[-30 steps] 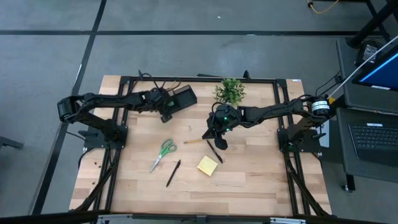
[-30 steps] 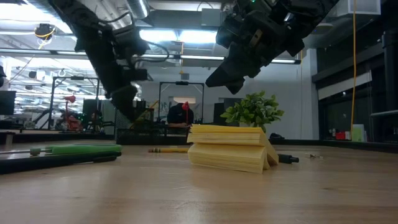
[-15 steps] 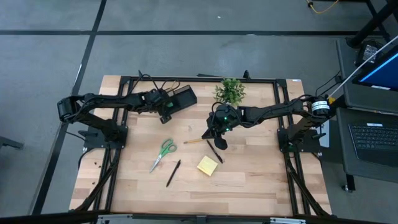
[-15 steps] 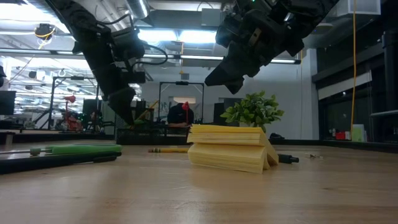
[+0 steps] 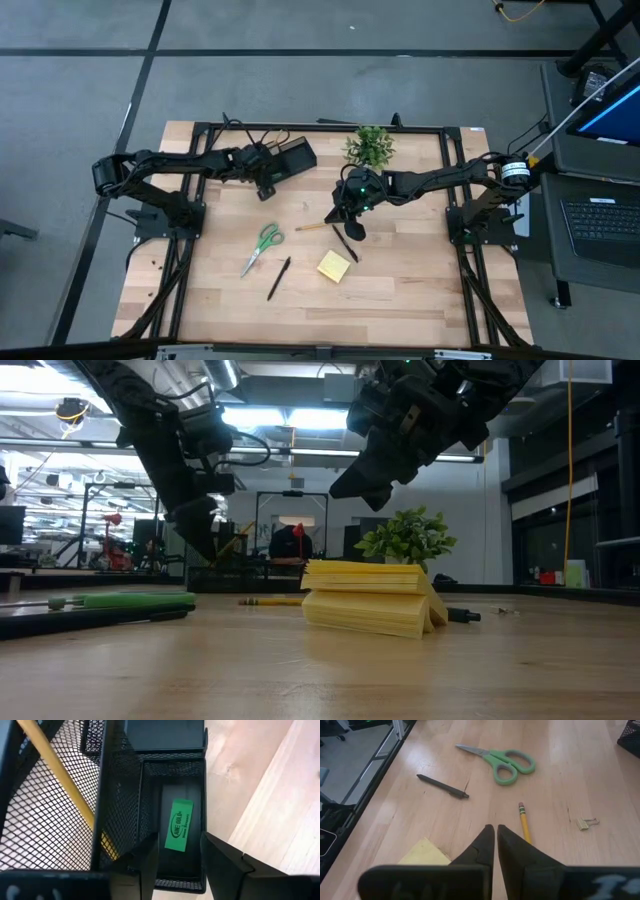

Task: Pick and place office supplies into organizer
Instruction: Put the green eraser into the desk organizer, then put the scissor into the desk organizer

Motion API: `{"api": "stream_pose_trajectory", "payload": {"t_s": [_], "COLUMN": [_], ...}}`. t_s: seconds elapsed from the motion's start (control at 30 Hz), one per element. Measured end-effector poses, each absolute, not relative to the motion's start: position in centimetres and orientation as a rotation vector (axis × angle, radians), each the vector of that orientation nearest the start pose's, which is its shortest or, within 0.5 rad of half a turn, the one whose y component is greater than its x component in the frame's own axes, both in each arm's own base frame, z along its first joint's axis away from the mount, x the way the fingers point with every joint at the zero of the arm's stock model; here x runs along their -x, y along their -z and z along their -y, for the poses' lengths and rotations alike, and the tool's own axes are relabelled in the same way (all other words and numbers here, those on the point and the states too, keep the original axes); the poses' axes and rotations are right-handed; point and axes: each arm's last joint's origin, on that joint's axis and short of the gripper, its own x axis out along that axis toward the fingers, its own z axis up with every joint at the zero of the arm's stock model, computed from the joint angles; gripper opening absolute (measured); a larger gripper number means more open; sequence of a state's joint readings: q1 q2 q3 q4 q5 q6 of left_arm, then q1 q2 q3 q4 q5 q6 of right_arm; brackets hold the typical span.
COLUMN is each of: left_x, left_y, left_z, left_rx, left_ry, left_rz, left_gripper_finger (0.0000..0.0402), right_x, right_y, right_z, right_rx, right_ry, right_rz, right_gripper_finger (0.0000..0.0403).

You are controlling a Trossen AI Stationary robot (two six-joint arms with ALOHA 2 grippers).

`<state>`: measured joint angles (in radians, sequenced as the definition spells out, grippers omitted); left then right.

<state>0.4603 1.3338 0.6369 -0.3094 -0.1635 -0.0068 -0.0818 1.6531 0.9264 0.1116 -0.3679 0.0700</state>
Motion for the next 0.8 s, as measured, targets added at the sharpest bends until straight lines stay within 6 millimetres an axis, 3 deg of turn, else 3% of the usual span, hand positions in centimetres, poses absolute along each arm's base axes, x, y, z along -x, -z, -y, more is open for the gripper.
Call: {"api": "stream_pose_trajectory", "payload": {"t_s": [0.13,0.47,0.8], "left_x": [-21.2,-23.8,-22.4], "left_y": [-17.1,-20.8,-25.1], "left_z": [-11.0,-10.4,-7.9], "left_rx": [0.083,0.013,-0.056], "left_ry": [-0.530,-0.351,-0.336], "left_rz": [-1.017,-0.884,-0.703], "left_gripper_finger": [0.0139,0.0132,0.0124], "right_x": [-34.2,-34.2,-34.2], "right_y": [-19.4,-19.4,-19.4], "right_z": [1.8,1.8,1.8], "right_rx": [-0.209,-0.121,-0.054], "right_ry": [-0.255,-0.282,-0.302], "right_rz": [-0.615,-0.604,-0.590], "right_gripper_finger": [0.0026,0.0026,0.0026]}}
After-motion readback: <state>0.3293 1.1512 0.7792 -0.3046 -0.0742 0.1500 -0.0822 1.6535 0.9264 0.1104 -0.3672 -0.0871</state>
